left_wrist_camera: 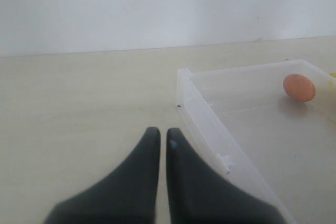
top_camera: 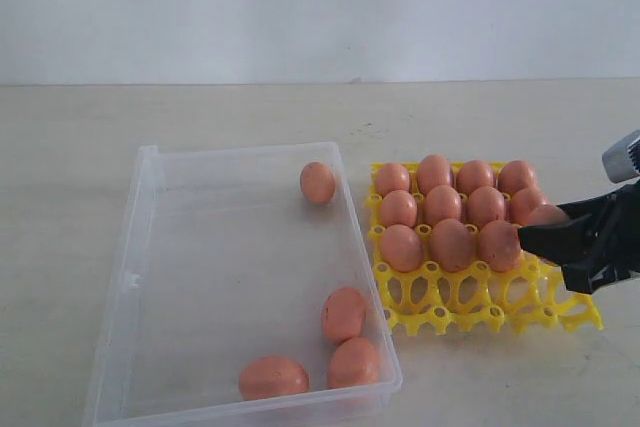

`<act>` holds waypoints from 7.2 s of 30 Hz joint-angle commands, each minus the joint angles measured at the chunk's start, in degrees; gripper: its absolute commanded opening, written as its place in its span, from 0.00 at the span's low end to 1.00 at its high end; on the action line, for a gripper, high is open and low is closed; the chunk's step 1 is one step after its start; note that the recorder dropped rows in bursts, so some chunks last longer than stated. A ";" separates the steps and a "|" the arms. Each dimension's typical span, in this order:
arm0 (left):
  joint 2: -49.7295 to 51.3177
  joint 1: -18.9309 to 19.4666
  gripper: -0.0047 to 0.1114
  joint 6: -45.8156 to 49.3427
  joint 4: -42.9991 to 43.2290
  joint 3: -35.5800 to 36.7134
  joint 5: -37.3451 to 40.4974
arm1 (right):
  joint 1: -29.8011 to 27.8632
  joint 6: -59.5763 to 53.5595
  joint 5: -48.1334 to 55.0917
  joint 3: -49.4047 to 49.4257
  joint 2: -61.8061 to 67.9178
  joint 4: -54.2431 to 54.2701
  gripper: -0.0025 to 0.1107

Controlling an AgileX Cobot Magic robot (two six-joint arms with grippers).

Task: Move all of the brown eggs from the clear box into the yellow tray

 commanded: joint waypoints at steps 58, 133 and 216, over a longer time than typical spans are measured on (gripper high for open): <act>-0.12 -0.31 0.08 0.03 0.10 0.23 -0.41 | 6.42 32.93 -23.71 -27.86 -12.05 63.69 0.02; -0.12 -0.31 0.08 0.03 0.10 0.23 -0.40 | 67.44 -72.98 113.53 -65.36 27.85 84.83 0.42; -0.12 -0.31 0.08 0.03 0.10 0.23 -0.40 | 67.44 67.06 82.47 -15.72 -10.91 -23.67 0.02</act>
